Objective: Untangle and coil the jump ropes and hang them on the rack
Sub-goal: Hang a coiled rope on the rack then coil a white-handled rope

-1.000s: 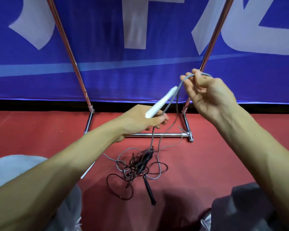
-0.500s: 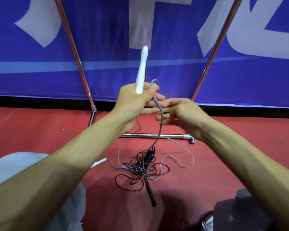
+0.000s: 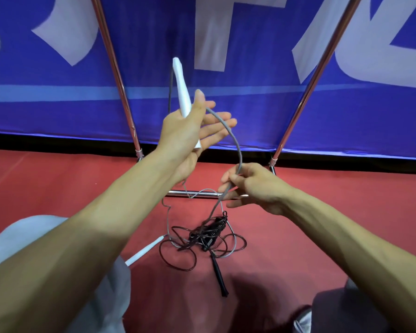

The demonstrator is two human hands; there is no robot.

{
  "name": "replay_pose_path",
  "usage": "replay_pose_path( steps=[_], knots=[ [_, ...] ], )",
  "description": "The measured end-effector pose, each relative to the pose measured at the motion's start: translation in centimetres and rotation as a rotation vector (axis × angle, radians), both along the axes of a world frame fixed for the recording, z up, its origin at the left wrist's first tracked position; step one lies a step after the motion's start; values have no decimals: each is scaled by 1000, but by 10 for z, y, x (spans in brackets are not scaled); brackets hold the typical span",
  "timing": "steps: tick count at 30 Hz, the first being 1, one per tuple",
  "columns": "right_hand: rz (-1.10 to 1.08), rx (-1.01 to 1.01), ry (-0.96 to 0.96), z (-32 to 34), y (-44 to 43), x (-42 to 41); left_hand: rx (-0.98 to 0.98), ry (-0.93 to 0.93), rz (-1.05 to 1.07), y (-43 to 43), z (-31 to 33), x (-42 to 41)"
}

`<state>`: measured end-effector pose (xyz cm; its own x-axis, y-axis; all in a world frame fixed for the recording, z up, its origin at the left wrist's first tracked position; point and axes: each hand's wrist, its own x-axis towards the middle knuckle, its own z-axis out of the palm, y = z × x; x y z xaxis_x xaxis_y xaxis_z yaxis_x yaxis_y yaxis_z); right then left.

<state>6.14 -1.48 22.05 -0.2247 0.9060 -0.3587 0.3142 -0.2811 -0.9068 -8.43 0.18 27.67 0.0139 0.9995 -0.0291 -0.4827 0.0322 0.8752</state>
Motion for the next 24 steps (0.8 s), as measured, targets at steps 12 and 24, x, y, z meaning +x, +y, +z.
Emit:
replay_pose_path(
  steps=[12,24],
  knots=[
    [-403,172,557,59,13,32,-1,644,-407,-6,-34,17],
    [-589,64,747,59,17,52,61,537,-220,-10,-31,29]
  ],
)
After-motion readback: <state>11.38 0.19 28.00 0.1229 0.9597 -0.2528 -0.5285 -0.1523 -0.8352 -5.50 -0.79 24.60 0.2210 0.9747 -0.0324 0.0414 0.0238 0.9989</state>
